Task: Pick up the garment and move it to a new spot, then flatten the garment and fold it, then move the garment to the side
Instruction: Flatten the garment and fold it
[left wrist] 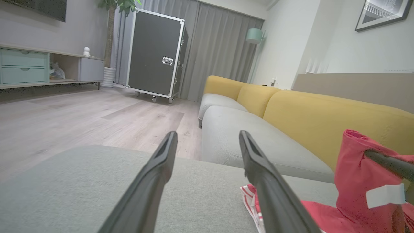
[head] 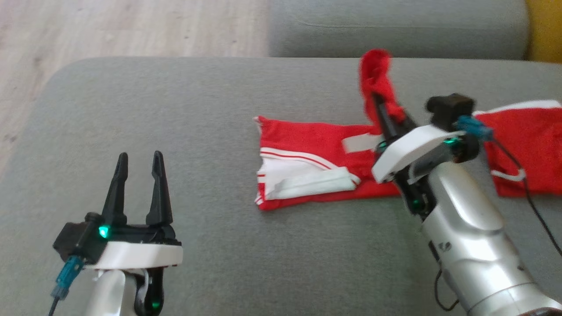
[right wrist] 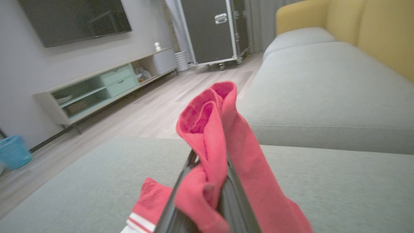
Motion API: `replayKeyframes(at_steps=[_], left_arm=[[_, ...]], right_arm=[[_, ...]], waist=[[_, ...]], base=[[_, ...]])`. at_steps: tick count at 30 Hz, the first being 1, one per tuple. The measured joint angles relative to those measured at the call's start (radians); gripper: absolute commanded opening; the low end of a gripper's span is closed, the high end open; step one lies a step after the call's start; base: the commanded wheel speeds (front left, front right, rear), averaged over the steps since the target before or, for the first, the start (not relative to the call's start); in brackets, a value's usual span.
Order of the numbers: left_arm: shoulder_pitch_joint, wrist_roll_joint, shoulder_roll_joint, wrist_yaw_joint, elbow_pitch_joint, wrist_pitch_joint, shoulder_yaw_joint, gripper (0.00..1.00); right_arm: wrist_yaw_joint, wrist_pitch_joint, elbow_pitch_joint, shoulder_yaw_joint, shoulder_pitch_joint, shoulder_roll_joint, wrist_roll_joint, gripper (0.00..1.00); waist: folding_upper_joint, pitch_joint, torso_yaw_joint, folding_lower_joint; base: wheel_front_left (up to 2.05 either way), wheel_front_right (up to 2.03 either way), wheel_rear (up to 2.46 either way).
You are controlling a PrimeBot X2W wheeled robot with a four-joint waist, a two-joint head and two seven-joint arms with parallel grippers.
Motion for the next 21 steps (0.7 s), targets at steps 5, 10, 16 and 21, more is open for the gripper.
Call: replayKeyframes(at_steps=[5,10,16,21], left_arm=[[0.000,0.000,0.000,0.000,0.004,0.000,-0.012,1.00],[-0.001,-0.002,0.000,0.000,0.026,0.000,-0.030,1.00],[-0.013,-0.010,0.000,0.000,0.035,0.000,-0.046,1.00],[-0.018,-0.013,0.000,0.000,0.040,0.000,-0.052,1.00]], right_arm=[[0.000,0.002,0.019,0.090,0.000,0.000,0.073,0.00],[0.000,-0.018,0.081,0.205,-0.001,0.001,0.130,0.00],[0.000,-0.049,0.158,0.291,-0.006,0.000,0.176,0.00],[0.000,-0.062,0.188,0.363,-0.016,0.000,0.255,0.27]], waist=[[0.0000,0.003,0.051,0.0000],[0.0000,0.017,0.111,0.0000],[0.0000,0.042,0.164,0.0001],[0.0000,0.058,0.181,0.0002]], base=[[0.00,0.00,0.00],[0.00,0.00,0.00],[0.00,0.00,0.00],[0.00,0.00,0.00]])
